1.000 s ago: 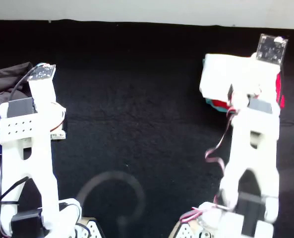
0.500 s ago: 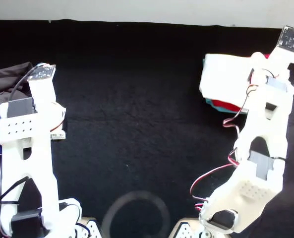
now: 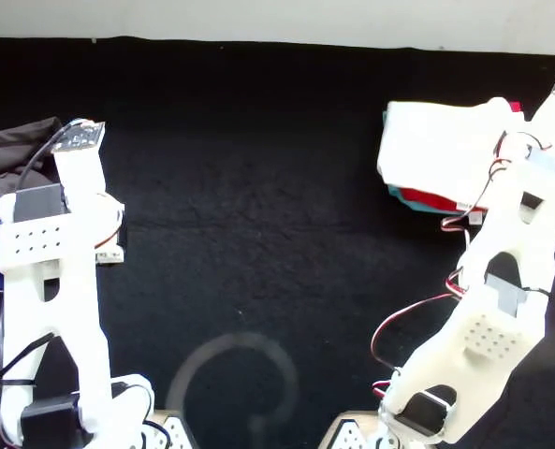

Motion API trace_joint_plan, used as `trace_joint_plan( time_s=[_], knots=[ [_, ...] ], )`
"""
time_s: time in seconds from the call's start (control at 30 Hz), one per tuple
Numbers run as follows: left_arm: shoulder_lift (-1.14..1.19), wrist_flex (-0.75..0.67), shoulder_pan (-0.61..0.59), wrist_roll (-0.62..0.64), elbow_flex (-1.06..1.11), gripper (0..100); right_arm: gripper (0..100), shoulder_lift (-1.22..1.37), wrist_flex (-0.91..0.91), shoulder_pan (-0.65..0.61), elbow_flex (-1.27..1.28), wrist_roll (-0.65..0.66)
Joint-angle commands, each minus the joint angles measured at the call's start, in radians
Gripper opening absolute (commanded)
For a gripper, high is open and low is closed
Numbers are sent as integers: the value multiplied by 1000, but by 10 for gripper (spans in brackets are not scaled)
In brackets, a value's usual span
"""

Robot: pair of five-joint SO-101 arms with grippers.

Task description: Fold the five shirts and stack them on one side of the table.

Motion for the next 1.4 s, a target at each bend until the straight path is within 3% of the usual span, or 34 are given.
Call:
trace_joint_plan(
  time_s=[0.0,0.2,0.4,0.6,0.7,0.87,1.0,1.1,1.27,1.37],
  knots=[
    [-28,-5,-5,0,-4,14,6,-15,65,7,-90,-3],
    [-36,-5,-7,0,-4,14,6,-18,397,-47,-335,-184],
    [-39,11,-4,5,-28,14,6,-15,789,-157,-697,-187],
    [-39,204,-4,6,-142,14,6,-12,1079,-303,-949,-186],
    [-39,224,-5,6,-159,14,6,-13,1184,-378,-1001,-186],
    [-74,222,-8,3,-162,14,6,-18,1184,-449,-1001,-187],
    [-228,201,-94,-6,-134,14,6,-88,1184,-489,-875,-186],
    [-302,160,-236,-135,-59,22,6,-265,1182,-536,-641,-184],
    [-208,38,-493,-253,28,172,16,-559,1153,-662,-199,-66],
    [-85,-75,-596,-304,15,191,87,-656,1061,-688,41,-17]
  ],
)
